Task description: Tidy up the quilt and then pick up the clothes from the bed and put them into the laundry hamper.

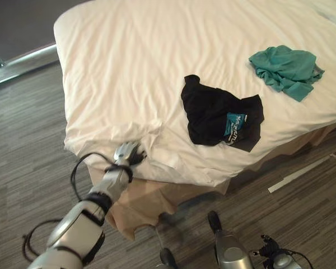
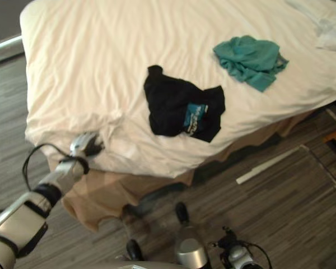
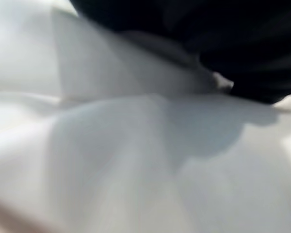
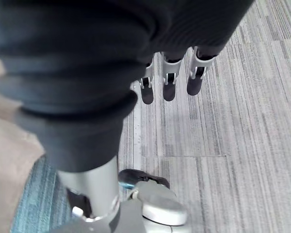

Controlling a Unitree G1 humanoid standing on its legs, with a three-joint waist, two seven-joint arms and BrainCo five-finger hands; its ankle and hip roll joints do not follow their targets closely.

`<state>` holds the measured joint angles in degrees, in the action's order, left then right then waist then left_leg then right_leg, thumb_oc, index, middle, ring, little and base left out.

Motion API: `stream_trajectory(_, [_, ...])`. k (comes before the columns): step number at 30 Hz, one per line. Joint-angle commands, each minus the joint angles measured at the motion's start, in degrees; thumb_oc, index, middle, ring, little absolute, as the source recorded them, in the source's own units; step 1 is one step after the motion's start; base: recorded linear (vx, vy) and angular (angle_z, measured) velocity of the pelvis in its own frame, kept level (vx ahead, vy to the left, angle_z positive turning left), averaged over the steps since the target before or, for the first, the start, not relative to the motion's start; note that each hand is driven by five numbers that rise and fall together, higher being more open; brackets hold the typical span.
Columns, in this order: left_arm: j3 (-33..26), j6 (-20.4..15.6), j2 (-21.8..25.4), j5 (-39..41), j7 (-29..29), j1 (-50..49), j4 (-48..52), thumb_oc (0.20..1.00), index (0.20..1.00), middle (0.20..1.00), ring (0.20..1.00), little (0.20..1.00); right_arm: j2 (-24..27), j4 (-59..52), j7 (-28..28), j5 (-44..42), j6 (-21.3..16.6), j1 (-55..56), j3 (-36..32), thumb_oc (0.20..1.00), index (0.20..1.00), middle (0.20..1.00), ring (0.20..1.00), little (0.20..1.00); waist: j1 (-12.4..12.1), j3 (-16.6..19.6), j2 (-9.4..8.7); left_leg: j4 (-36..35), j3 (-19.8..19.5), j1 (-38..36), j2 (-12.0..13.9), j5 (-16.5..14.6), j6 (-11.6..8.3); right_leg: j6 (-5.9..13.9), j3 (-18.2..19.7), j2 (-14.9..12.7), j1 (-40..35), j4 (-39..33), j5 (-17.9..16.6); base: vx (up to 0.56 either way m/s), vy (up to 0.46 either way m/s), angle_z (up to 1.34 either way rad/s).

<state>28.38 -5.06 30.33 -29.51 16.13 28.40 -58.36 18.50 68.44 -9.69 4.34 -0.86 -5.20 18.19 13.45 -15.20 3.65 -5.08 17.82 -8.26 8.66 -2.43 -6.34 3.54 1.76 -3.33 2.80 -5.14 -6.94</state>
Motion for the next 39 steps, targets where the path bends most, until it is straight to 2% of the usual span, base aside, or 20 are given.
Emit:
stream_trajectory(1, [-4.1, 1.9, 2.6, 5.7, -1.5, -8.4, -8.7, 1.000, 1.000, 1.000, 1.000, 1.000, 1.8, 3.2, -1.0, -2.4, -0.1, -1.0, -1.3, 1.000, 1.000, 1.000, 1.000, 1.000, -2.3, 2.6, -1.53, 0.8, -3.7, -0.2, 1.1, -1.3, -0.31, 5.53, -1.0, -4.1, -0.8, 6.5, 10.5, 0.02, -0.035, 0.09])
stream_trajectory(2, [-10.5, 1.3, 1.9, 11.0, -1.1, -14.3, -10.0, 1.000, 1.000, 1.000, 1.000, 1.000, 3.6, 2.6, -3.1, -2.4, -0.2, -2.1, -3.8, 1.000, 1.000, 1.000, 1.000, 1.000, -3.6, 3.0, -1.83, 0.8, -4.7, -0.5, 1.3, -1.0, -0.48, 5.43, -1.8, -4.3, -2.2, 5.7, 10.6, 0.02, -0.045, 0.11])
stream_trajectory(4, [-16.6, 0.9, 0.5, 16.9, -1.4, -19.7, -12.6, 1.000, 1.000, 1.000, 1.000, 1.000, 6.8, -4.7, -4.4, -2.3, -0.4, -3.1, -5.9, 1.000, 1.000, 1.000, 1.000, 1.000, -4.6, 3.4, -2.31, 0.6, -5.2, -1.0, 1.3, -1.0, -0.57, 5.51, -2.4, -4.5, -3.3, 4.8, 10.5, 0.01, -0.021, 0.20])
stream_trajectory(5, [-16.7, 0.9, 0.5, 16.9, -1.4, -19.7, -12.5, 1.000, 1.000, 1.000, 1.000, 1.000, 6.8, -4.8, -4.3, -2.3, -0.3, -3.0, -5.9, 1.000, 1.000, 1.000, 1.000, 1.000, -4.6, 3.5, -2.30, 0.5, -5.2, -0.7, 1.4, -0.8, -0.60, 5.46, -2.4, -4.5, -3.1, 4.8, 10.4, 0.02, -0.001, 0.11])
stream_trajectory(6, [-24.3, -0.2, -1.7, 27.2, -2.7, -24.5, -13.0, 1.000, 1.000, 1.000, 1.000, 1.000, 10.5, -16.5, -6.0, -1.2, -0.8, -3.5, -7.9, 1.000, 1.000, 1.000, 1.000, 1.000, -5.7, 3.8, -2.76, 0.4, -5.6, -1.1, 1.4, -0.9, -0.64, 5.55, -2.9, -4.8, -4.1, 4.1, 10.3, 0.01, -0.007, 0.04])
stream_trajectory(7, [-24.4, -0.2, -1.7, 27.2, -2.7, -24.6, -12.9, 1.000, 1.000, 1.000, 1.000, 1.000, 10.5, -16.6, -6.0, -1.2, -0.7, -3.5, -7.9, 1.000, 1.000, 1.000, 1.000, 1.000, -5.6, 4.0, -2.74, 0.4, -5.6, -0.9, 1.4, -0.7, -0.67, 5.50, -3.0, -4.8, -3.9, 4.0, 10.1, 0.03, -0.005, 0.07])
stream_trajectory(8, [-27.7, -0.7, -4.6, 31.8, -3.4, -28.1, -13.2, 1.000, 1.000, 1.000, 1.000, 1.000, 13.2, -27.7, -7.0, 0.8, -1.1, -4.4, -9.4, 1.000, 1.000, 1.000, 1.000, 1.000, -6.6, 4.4, -3.19, 0.2, -5.9, -0.8, 1.4, -0.7, -0.62, 5.54, -3.4, -5.1, -4.4, 3.4, 9.9, 0.01, -0.011, 0.12])
stream_trajectory(9, [-28.8, -0.8, -6.1, 33.9, -3.6, -29.6, -13.1, 1.000, 1.000, 1.000, 1.000, 1.000, 14.1, -31.8, -7.5, 1.8, -1.4, -5.2, -10.0, 1.000, 1.000, 1.000, 1.000, 1.000, -7.2, 4.6, -3.42, 0.2, -6.1, -0.7, 1.3, -0.8, -0.54, 5.54, -3.7, -5.2, -4.8, 3.1, 9.8, 0.03, -0.011, 0.16])
stream_trajectory(12, [-28.1, -0.9, -8.9, 34.2, -3.2, -31.8, -14.1, 1.000, 1.000, 1.000, 1.000, 1.000, 16.5, -41.1, -8.6, 4.9, -2.5, -13.6, -7.7, 1.000, 1.000, 1.000, 1.000, 1.000, -9.3, 4.8, -4.30, 0.3, -7.0, -0.3, 1.3, -0.8, -0.39, 5.54, -4.6, -5.5, -5.4, 2.5, 9.6, -0.01, -0.033, 0.16])
stream_trajectory(13, [-26.9, -0.6, -9.7, 33.0, -3.2, -32.3, -14.9, 1.000, 1.000, 1.000, 1.000, 1.000, 16.2, -43.6, -8.7, 5.0, -3.1, -16.4, -6.8, 0.492, 0.492, 0.492, 0.492, 0.492, -10.1, 4.9, -4.63, 0.3, -7.2, -0.1, 1.3, -0.8, -0.31, 5.51, -4.7, -5.5, -5.5, 2.4, 9.6, 0.00, -0.016, 0.13])
stream_trajectory(14, [-27.0, -0.6, -9.8, 33.0, -3.1, -32.3, -14.9, 1.000, 1.000, 1.000, 1.000, 1.000, 16.2, -43.6, -8.7, 5.0, -3.1, -16.5, -6.7, 0.297, 0.297, 0.297, 0.297, 0.297, -10.0, 4.8, -4.62, 0.3, -7.2, -0.1, 1.3, -0.8, -0.30, 5.52, -4.7, -5.5, -5.6, 2.4, 9.6, 0.00, -0.020, 0.21])
stream_trajectory(15, [-25.9, 0.3, -10.8, 31.7, -3.4, -33.0, -16.8, 1.000, 1.000, 1.000, 1.000, 1.000, 15.8, -49.9, -8.4, 6.8, -4.0, -22.2, -3.8, 0.200, 0.200, 0.200, 0.200, 0.200, -11.4, 4.9, -5.13, 0.3, -7.4, 0.1, 1.4, -0.8, -0.26, 5.48, -5.0, -5.7, -5.7, 2.3, 9.6, 0.00, -0.011, 0.30])
stream_trajectory(19, [-23.9, 1.2, -11.6, 29.1, -3.8, -33.4, -18.9, 1.000, 1.000, 1.000, 1.000, 1.000, 12.5, -54.8, -7.7, 8.0, -5.1, -30.9, 1.7, 0.200, 0.200, 0.200, 0.200, 0.200, -13.3, 4.5, -5.65, 0.5, -8.1, 0.9, 1.4, -0.7, -0.27, 5.46, -5.6, -5.7, -5.6, 2.3, 9.7, -0.03, -0.012, 0.18])
stream_trajectory(22, [-20.0, 0.7, -9.7, 28.1, -3.2, -30.2, -17.9, 1.000, 1.000, 1.000, 1.000, 1.000, 6.2, -52.9, -6.0, 1.2, -6.3, -44.1, 9.7, 0.200, 0.200, 0.200, 0.200, 0.200, -16.3, -0.1, -6.77, 2.4, -10.1, 5.6, 1.6, 0.4, -0.40, 5.07, -5.8, -5.7, -1.7, 5.0, 10.0, -0.23, -0.051, 0.19])
stream_trajectory(24, [-18.9, 0.5, -8.8, 28.1, -3.0, -28.2, -17.7, 1.000, 1.000, 1.000, 1.000, 1.000, 4.8, -50.7, -5.9, -0.9, -6.8, -47.8, 11.6, 0.200, 0.200, 0.200, 0.200, 0.200, -16.9, -2.1, -6.97, 4.1, -11.0, 8.2, 1.7, 0.5, -0.43, 4.94, -5.8, -5.8, 0.7, 6.8, 10.1, -0.25, -0.033, 0.24])
stream_trajectory(26, [-13.7, -0.2, -6.9, 26.7, -1.6, -21.8, -16.5, 1.000, 1.000, 1.000, 1.000, 1.000, -1.3, -43.8, -5.9, -3.9, -7.1, -53.9, 16.4, 0.200, 0.200, 0.200, 0.200, 0.200, -18.3, -6.4, -6.91, 8.6, -12.6, 15.3, 2.4, 1.0, -0.80, 4.66, -6.1, -5.8, 7.2, 11.7, 10.6, -0.29, -0.007, 0.43])
stream_trajectory(28, [-11.9, -0.4, -6.8, 26.0, -1.1, -20.1, -16.2, 1.000, 1.000, 1.000, 1.000, 1.000, -3.6, -41.5, -6.1, -4.3, -7.2, -54.2, 17.5, 0.200, 0.200, 0.200, 0.200, 0.200, -18.6, -7.4, -6.76, 9.7, -13.0, 17.3, 2.7, 1.1, -0.99, 4.68, -6.3, -5.9, 9.0, 12.9, 10.7, -0.16, 0.001, 0.19])
stream_trajectory(29, [-8.9, -0.7, -6.8, 25.6, -0.4, -16.3, -15.2, 1.000, 1.000, 1.000, 1.000, 1.000, -7.3, -37.9, -5.5, -5.3, -7.4, -53.3, 19.8, 0.200, 0.200, 0.200, 0.200, 0.200, -19.0, -8.8, -6.42, 10.8, -14.0, 21.0, 3.1, 1.8, -1.44, 4.71, -6.8, -6.3, 11.9, 14.6, 11.0, -0.12, -0.012, 0.19])
stream_trajectory(32, [-5.8, -0.9, -7.7, 24.2, 0.7, -11.7, -14.6, 1.000, 1.000, 1.000, 1.000, 1.000, -12.2, -33.2, -3.3, -7.7, -7.7, -48.7, 23.5, 0.200, 0.200, 0.200, 0.200, 0.200, -18.5, -10.4, -6.05, 12.3, -14.8, 25.3, 3.3, 2.3, -1.77, 4.92, -7.2, -6.9, 15.6, 16.5, 11.3, -0.15, -0.011, 0.19])
stream_trajectory(39, [-2.8, -0.9, -10.2, 19.2, 0.0, -11.6, -13.7, 1.000, 1.000, 1.000, 1.000, 1.000, -13.6, -34.4, 5.4, -3.1, -8.5, -33.7, 35.3, 0.200, 0.200, 0.200, 0.200, 0.200, -16.9, -11.1, -5.78, 13.2, -15.3, 24.4, 2.9, 1.0, -1.85, 5.20, -7.5, -7.7, 14.5, 16.7, 12.0, -0.01, 0.019, 0.03])
